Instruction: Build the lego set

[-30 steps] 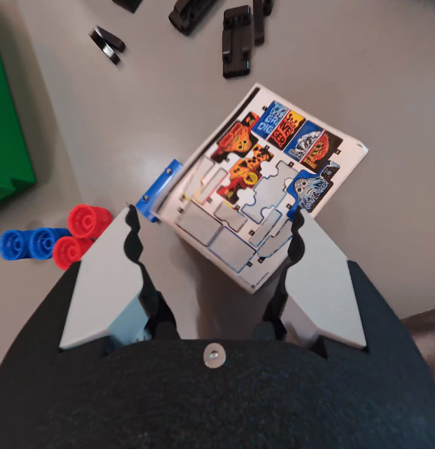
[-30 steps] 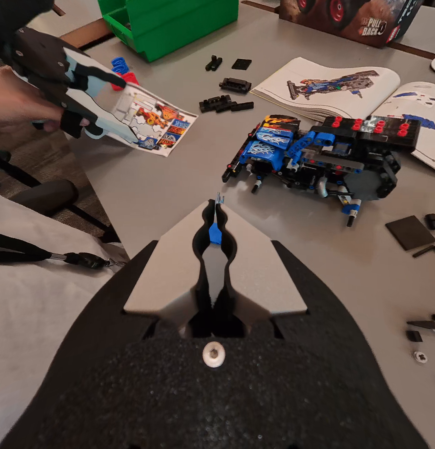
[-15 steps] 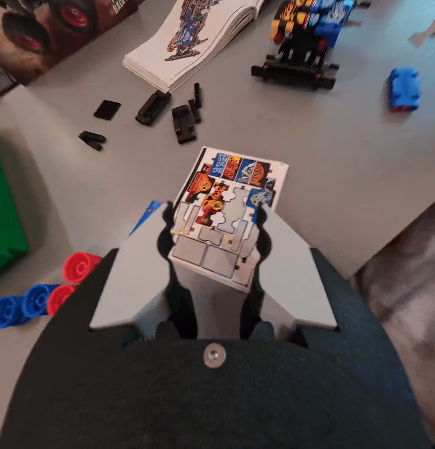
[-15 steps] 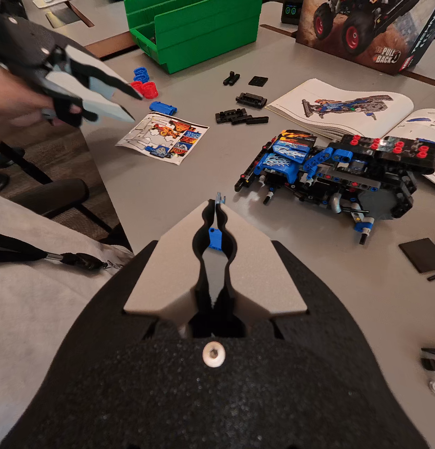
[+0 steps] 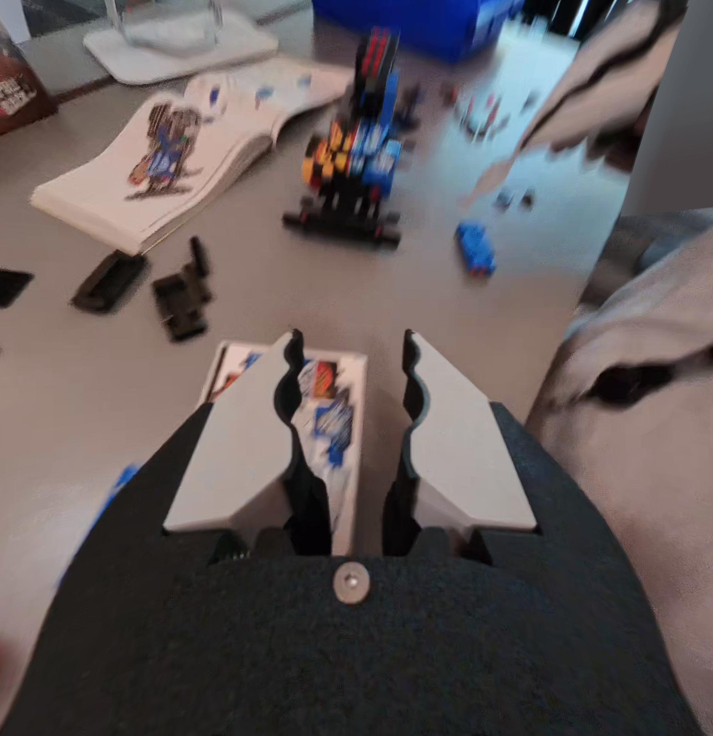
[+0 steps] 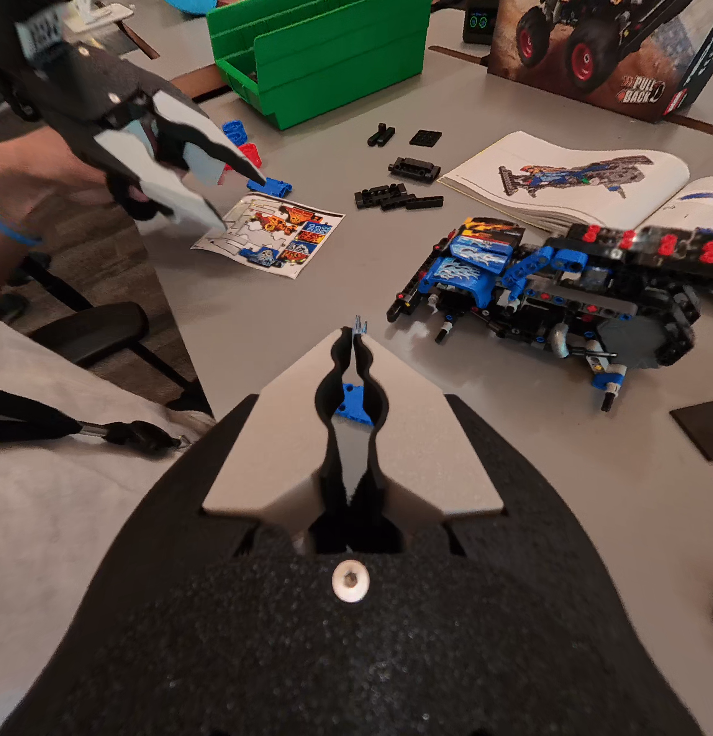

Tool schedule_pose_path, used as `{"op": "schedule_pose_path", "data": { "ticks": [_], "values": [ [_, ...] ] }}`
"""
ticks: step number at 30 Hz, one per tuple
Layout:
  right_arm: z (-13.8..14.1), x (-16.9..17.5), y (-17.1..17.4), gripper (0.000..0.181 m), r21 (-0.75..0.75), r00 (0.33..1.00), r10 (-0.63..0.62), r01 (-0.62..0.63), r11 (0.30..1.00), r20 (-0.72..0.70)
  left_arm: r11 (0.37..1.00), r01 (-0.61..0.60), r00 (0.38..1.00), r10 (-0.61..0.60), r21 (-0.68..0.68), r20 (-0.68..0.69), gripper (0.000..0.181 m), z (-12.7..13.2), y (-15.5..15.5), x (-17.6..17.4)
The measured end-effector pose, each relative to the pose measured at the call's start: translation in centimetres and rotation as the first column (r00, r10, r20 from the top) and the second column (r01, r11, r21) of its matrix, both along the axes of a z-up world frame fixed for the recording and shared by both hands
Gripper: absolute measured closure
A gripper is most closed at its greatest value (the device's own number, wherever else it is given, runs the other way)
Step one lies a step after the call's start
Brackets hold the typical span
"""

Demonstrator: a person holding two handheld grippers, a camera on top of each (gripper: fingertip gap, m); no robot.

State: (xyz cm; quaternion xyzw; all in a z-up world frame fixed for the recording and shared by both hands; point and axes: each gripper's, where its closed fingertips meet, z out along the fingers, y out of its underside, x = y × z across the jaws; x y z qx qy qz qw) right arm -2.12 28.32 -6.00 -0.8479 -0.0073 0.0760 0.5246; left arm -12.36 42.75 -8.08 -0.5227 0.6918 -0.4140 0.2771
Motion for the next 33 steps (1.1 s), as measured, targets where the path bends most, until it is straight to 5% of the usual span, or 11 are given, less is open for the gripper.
{"op": "schedule_pose_path", "data": {
  "ticks": [3, 5, 11, 14, 19, 26, 33],
  "values": [
    [0.0, 0.4, 0.7, 0.181, 0.002, 0.979, -0.056, 0.057, 0.998, 0.198, 0.948, -0.021, 0.999, 0.033, -0.317, 0.033, 0.150, 2.8, -5.7, 4.2],
    [0.3, 1.8, 0.8, 0.181, 0.032, 0.903, -0.145, 0.145, 0.989, 0.405, 0.867, 0.022, 1.000, -0.009, -0.497, 0.029, 0.150, 3.9, -9.3, 6.1],
    [1.2, 3.0, 0.2, 0.181, 0.195, 0.487, -0.263, 0.186, 0.963, 0.833, 0.697, 0.045, 0.999, -0.023, -0.716, 0.040, 0.145, 4.3, -13.1, 10.2],
    [1.0, 2.5, -0.1, 0.180, 0.220, 0.443, -0.277, 0.177, 0.959, 0.853, 0.643, 0.053, 0.999, -0.040, -0.764, 0.035, 0.146, 4.5, -13.4, 11.0],
    [1.5, 2.6, -0.3, 0.178, 0.266, 0.347, -0.321, 0.198, 0.944, 0.881, 0.692, 0.035, 0.998, -0.058, -0.721, -0.007, 0.151, 3.5, -13.9, 11.3],
    [2.1, 1.4, -0.1, 0.178, 0.317, 0.209, -0.340, 0.138, 0.938, 0.917, 0.643, 0.006, 1.000, -0.015, -0.765, -0.005, 0.158, 4.0, -12.2, 12.3],
    [1.8, 1.1, 0.3, 0.178, 0.297, 0.150, -0.311, 0.113, 0.948, 0.938, 0.612, 0.016, 0.996, -0.081, -0.791, -0.043, 0.159, 3.7, -13.1, 12.1]
  ]
}}
